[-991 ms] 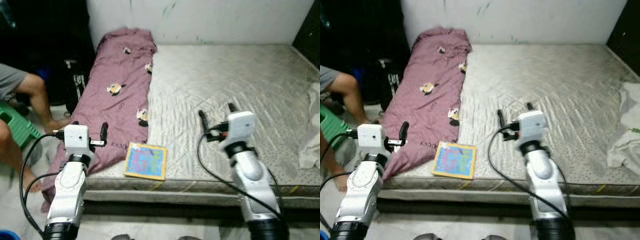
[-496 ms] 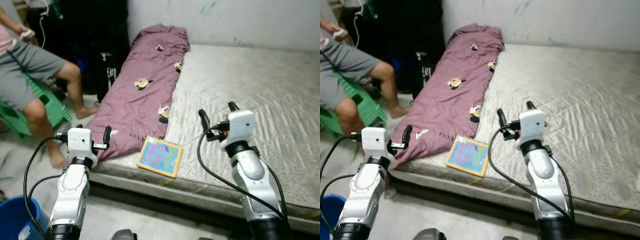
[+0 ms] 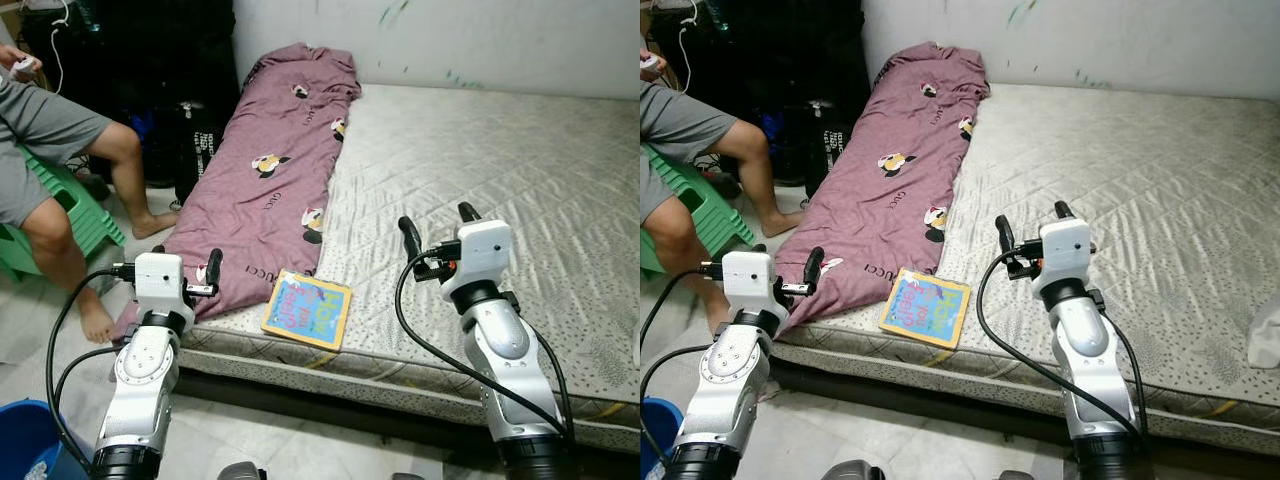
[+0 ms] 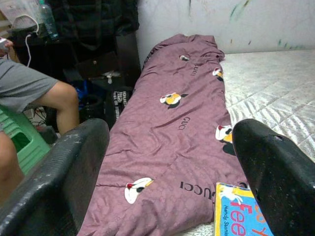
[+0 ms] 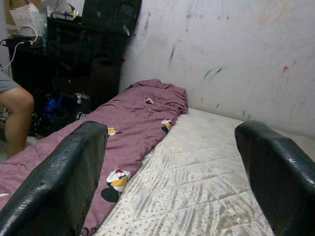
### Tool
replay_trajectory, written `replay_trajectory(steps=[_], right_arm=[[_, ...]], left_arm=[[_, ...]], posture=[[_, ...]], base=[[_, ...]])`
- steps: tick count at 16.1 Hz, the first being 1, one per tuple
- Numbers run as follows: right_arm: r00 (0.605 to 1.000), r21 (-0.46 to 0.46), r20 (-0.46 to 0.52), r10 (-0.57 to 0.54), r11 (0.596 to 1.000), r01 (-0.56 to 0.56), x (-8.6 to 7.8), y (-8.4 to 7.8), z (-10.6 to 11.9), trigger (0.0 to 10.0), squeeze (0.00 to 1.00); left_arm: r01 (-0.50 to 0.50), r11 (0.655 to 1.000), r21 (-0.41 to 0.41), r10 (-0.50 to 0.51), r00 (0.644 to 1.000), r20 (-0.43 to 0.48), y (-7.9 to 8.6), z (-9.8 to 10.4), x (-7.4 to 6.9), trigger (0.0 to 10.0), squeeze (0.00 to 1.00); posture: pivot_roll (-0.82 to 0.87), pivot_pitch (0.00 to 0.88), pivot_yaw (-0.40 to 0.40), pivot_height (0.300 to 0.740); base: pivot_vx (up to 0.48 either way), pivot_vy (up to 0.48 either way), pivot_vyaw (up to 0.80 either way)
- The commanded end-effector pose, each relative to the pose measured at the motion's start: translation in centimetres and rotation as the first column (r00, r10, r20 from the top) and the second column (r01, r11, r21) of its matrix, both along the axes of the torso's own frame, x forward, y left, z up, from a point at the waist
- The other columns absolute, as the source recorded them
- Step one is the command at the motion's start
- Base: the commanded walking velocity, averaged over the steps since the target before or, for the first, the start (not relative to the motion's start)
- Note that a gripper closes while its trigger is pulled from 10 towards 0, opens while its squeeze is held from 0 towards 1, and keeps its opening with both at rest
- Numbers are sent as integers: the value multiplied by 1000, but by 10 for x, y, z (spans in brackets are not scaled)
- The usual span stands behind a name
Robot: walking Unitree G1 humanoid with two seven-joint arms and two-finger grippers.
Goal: Clean up the room
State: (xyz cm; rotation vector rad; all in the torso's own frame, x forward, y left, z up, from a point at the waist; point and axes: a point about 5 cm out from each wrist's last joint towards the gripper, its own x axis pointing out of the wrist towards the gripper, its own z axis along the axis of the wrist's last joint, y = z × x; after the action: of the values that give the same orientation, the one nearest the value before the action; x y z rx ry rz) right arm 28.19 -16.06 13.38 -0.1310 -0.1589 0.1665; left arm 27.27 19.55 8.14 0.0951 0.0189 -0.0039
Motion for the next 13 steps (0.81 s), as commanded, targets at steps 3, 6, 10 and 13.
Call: replay_trajectory(steps=[3, 6, 10, 13], right_arm=[[1000, 16, -3, -18, 1000, 19, 3, -3, 3, 10000, 0], [1000, 19, -6, -27, 999, 27, 2, -4, 2, 10000, 0], [998, 25, -17, -54, 998, 55, -5, -7, -2, 10000, 0], [998, 25, -19, -59, 998, 59, -4, -7, -2, 10000, 0]], left_arm=[[21, 1000, 5, -21, 1000, 18, -1, 5, 3, 10000, 0], [19, 1000, 4, -19, 1000, 21, -1, 5, 3, 10000, 0], [25, 1000, 3, -25, 1000, 18, -1, 5, 3, 10000, 0], [31, 1000, 3, -31, 999, 16, -2, 5, 4, 10000, 0]], posture=[[-89, 0, 31, 740], [-91, 0, 32, 740], [-97, 0, 40, 740], [-100, 0, 42, 740]], base=[[0, 0, 0], [0, -262, -373], [0, -283, 0], [0, -287, 0]])
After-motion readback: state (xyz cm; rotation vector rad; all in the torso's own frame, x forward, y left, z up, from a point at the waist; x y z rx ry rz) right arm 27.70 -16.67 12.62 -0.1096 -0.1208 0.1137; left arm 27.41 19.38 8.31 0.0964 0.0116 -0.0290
